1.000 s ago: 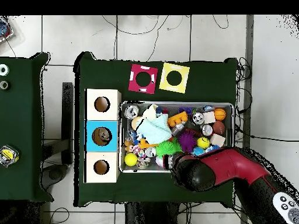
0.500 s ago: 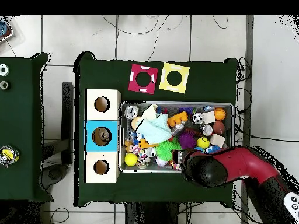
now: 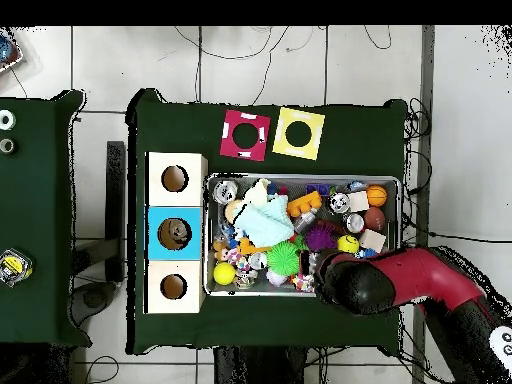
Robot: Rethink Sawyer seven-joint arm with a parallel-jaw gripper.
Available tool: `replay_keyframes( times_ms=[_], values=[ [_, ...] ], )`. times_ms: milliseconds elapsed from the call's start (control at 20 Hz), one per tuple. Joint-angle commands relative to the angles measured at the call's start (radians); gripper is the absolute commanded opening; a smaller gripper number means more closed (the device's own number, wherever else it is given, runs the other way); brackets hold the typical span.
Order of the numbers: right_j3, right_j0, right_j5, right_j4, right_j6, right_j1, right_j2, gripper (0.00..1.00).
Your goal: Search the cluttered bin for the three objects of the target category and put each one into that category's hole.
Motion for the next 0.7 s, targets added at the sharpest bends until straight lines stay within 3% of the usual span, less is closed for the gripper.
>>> replay_keyframes(
  times_ms=[50,300,700],
  values=[
    [-0.089,0.030,-0.044,-0.155,-0.219,0.070,-0.055,1.00],
    [-0.086,0.056,-0.073,-0.199,-0.159,0.086,-0.073,1.00],
    [-0.098,0.074,-0.085,-0.233,-0.141,0.110,-0.094,1.00]
  ],
)
